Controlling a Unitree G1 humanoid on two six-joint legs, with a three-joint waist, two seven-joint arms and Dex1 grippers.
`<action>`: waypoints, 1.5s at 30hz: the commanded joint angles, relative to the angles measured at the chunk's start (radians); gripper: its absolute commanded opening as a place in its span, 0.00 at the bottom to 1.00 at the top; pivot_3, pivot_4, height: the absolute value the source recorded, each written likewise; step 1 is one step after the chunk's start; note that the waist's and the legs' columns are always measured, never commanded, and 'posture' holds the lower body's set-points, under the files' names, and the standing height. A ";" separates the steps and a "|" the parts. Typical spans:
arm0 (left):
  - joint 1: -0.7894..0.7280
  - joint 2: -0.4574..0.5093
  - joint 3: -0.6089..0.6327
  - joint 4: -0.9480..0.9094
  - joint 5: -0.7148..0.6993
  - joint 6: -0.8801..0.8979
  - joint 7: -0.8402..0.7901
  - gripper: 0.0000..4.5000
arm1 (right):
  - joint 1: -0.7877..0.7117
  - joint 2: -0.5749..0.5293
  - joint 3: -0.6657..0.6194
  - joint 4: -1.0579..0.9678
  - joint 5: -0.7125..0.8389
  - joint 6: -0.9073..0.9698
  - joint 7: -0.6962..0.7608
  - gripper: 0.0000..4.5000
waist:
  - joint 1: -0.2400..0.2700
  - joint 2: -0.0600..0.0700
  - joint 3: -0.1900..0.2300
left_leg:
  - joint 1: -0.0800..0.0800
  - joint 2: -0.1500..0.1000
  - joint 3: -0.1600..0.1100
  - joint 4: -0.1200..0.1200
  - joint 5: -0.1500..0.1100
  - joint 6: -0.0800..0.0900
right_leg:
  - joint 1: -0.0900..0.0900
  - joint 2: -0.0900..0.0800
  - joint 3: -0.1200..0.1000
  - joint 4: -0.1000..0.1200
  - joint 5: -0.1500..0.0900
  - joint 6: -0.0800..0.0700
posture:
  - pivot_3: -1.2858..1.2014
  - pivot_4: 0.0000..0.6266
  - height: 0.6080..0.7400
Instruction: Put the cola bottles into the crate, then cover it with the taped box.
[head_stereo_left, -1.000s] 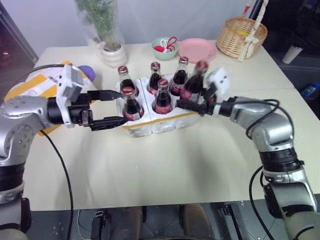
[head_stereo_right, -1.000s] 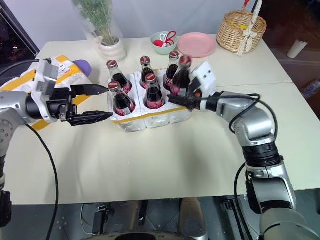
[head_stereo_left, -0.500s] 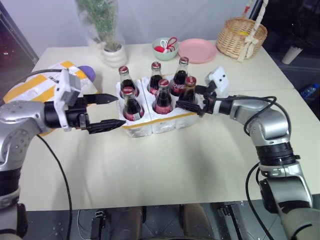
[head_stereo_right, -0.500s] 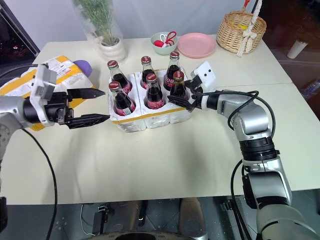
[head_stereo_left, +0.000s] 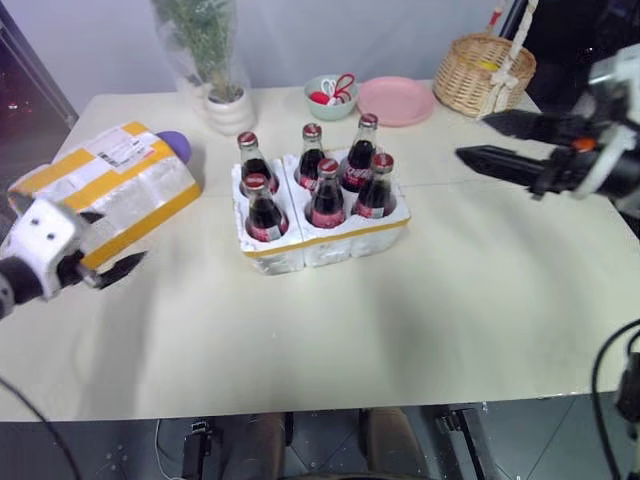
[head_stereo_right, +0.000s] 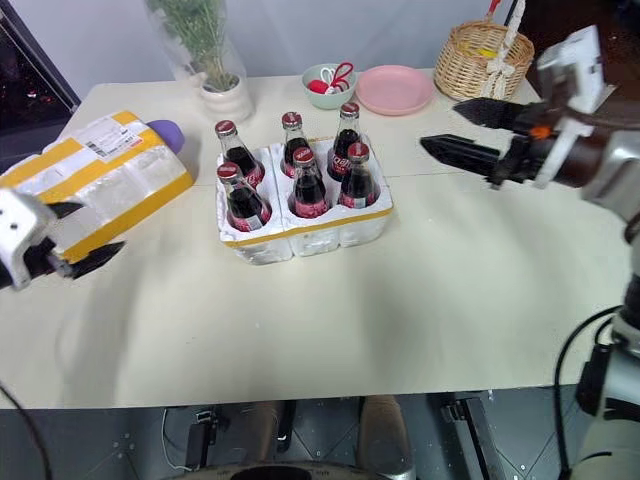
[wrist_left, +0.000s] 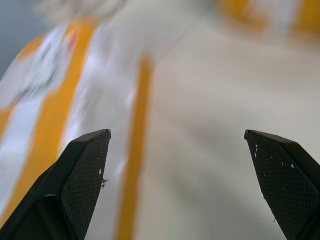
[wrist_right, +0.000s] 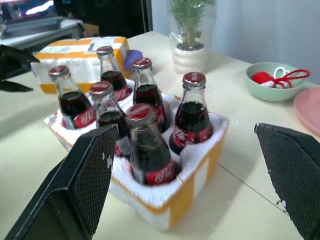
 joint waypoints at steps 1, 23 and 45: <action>0.000 0.050 -0.009 0.222 0.213 -0.239 0.181 1.00 | 0.049 -0.082 -0.086 -0.092 0.115 0.017 0.142 1.00 | 0.002 0.000 0.000 | 0.000 0.000 0.000 0.000 0.000 0.000 | 0.000 0.000 0.000 0.000 0.000 0.000 | 0.52 0.24 0.98; -0.738 -0.022 -0.564 1.298 0.588 -0.543 0.715 0.88 | 0.076 -0.184 -0.106 -0.129 0.199 -0.014 0.153 1.00 | 0.028 -0.004 -0.003 | 0.000 0.000 0.001 0.004 0.000 0.000 | 0.000 -0.001 0.000 0.003 0.001 0.001 | 0.52 0.24 0.98; -0.850 0.062 -0.490 1.072 0.466 -0.649 0.679 0.07 | 0.242 -0.186 -0.147 -0.099 0.103 -0.092 0.108 1.00 | 0.027 -0.006 -0.003 | -0.001 0.000 0.001 0.004 0.000 0.000 | 0.000 -0.001 0.000 0.003 0.001 0.002 | 0.52 0.24 0.98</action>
